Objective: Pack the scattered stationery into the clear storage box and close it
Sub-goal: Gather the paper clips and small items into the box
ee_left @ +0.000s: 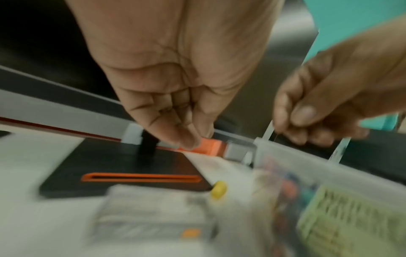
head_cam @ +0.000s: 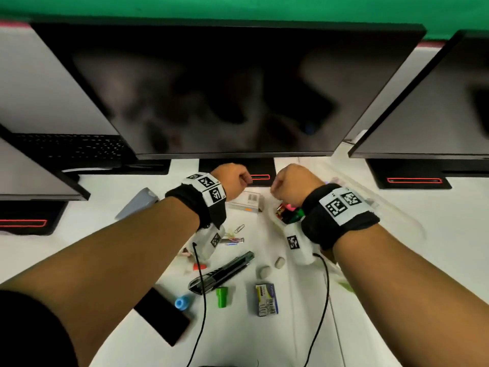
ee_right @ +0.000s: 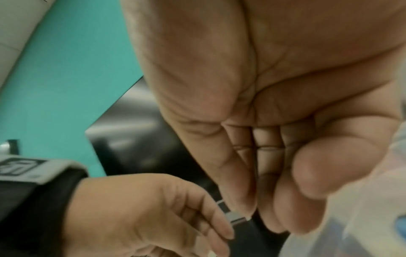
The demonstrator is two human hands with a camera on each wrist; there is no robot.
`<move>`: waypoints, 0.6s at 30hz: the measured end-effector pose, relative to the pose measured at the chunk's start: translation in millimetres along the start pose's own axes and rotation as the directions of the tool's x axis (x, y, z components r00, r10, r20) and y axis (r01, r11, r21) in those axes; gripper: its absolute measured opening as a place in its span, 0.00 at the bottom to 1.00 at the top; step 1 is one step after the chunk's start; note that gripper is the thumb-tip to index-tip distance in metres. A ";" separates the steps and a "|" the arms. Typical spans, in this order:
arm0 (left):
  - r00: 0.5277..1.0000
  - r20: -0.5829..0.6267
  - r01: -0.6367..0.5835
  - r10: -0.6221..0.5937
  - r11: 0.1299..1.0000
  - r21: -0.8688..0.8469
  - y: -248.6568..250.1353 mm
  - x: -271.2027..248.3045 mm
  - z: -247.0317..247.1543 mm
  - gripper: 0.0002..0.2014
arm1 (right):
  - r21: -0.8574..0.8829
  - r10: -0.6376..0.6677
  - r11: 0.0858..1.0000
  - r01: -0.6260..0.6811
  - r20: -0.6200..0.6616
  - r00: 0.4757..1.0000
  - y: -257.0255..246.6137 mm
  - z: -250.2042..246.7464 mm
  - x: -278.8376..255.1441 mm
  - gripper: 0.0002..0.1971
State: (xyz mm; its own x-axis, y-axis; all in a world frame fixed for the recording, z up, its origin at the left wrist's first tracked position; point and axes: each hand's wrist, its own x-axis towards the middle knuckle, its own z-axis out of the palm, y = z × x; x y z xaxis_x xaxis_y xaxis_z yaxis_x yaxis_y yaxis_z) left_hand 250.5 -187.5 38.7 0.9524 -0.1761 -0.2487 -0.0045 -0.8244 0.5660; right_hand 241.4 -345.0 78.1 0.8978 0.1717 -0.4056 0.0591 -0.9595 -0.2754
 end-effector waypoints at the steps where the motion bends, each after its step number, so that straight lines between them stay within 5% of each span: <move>1: 0.998 0.064 0.025 -0.031 0.996 0.085 -13.7 -5.5 -0.2 0.11 | 0.009 -0.027 1.000 0.027 0.016 0.999 -13.7 11.8 0.9 0.13; 7: 0.921 0.301 0.114 -0.248 0.909 0.401 -73.4 -33.9 18.9 0.25 | -0.150 -0.208 0.959 0.239 0.199 0.958 -57.5 86.9 2.9 0.16; 13: 0.877 0.270 0.167 -0.397 0.780 0.603 -128.1 -60.6 63.7 0.57 | -0.166 0.041 0.986 0.001 0.249 0.968 -49.2 135.2 13.3 0.37; 18: 0.909 0.244 0.181 -0.338 0.847 0.500 -119.2 -67.6 73.8 0.53 | -0.086 0.096 0.993 -0.083 0.155 0.983 -50.9 154.4 20.6 0.31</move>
State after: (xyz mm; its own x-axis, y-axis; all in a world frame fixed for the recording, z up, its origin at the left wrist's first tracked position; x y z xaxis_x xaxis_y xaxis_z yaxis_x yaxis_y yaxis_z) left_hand 164.1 -117.0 -70.0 0.7930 -0.0125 -0.6092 0.0163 -0.9990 0.0418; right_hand 189.5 -258.1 -50.8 0.8210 0.1116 -0.5599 0.0215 -0.9860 -0.1651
